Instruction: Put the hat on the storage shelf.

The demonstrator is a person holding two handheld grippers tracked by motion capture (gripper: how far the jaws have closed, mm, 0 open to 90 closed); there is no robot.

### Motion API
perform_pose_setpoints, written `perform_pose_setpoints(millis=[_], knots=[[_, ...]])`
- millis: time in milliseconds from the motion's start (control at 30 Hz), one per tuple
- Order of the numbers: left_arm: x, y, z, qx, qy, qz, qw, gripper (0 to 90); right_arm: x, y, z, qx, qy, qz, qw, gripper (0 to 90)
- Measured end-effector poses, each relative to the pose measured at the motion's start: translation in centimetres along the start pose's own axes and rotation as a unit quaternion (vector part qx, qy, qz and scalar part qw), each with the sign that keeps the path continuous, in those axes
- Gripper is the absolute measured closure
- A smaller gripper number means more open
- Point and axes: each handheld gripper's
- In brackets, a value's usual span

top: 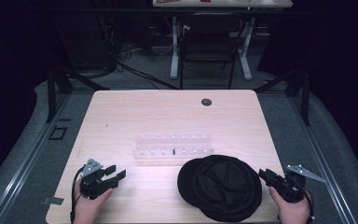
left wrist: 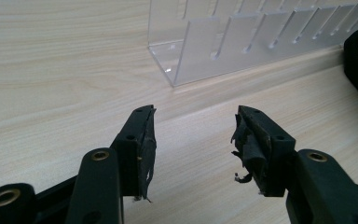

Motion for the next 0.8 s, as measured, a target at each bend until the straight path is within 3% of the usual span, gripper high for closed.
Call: perform_pose_setpoints(millis=[167,300,433,600,800], knots=[[0.0,0.0,-0.1,-0.001,-0.002,-0.002,1.0,47.7,-0.1,0.1,-0.1,0.008,0.024,-0.012,0.9996,65.2],[-0.1,0.0,-0.1,-0.002,-0.006,-0.002,1.0,47.7,-0.2,0.4,-0.2,0.003,0.021,-0.008,0.9997,65.4],[-0.1,0.0,-0.2,-0.002,-0.004,-0.002,1.0,47.2,-0.5,0.6,-0.4,0.001,0.037,-0.006,0.9993,65.8],[-0.1,-0.1,-0.2,-0.002,-0.005,-0.002,1.0,47.0,-1.2,1.1,-0.9,-0.002,0.065,-0.005,0.9979,66.5],[-0.1,-0.3,-0.1,0.002,-0.007,0.002,1.0,47.0,-1.6,1.3,-1.3,-0.003,0.118,0.004,0.993,69.9]])
Point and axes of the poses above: each handheld gripper's, and its own axes: z roughly forward along the jaws, x roughly out of its underside, y roughly to its left, and after that the axes turned 2 degrees about z, right-handed
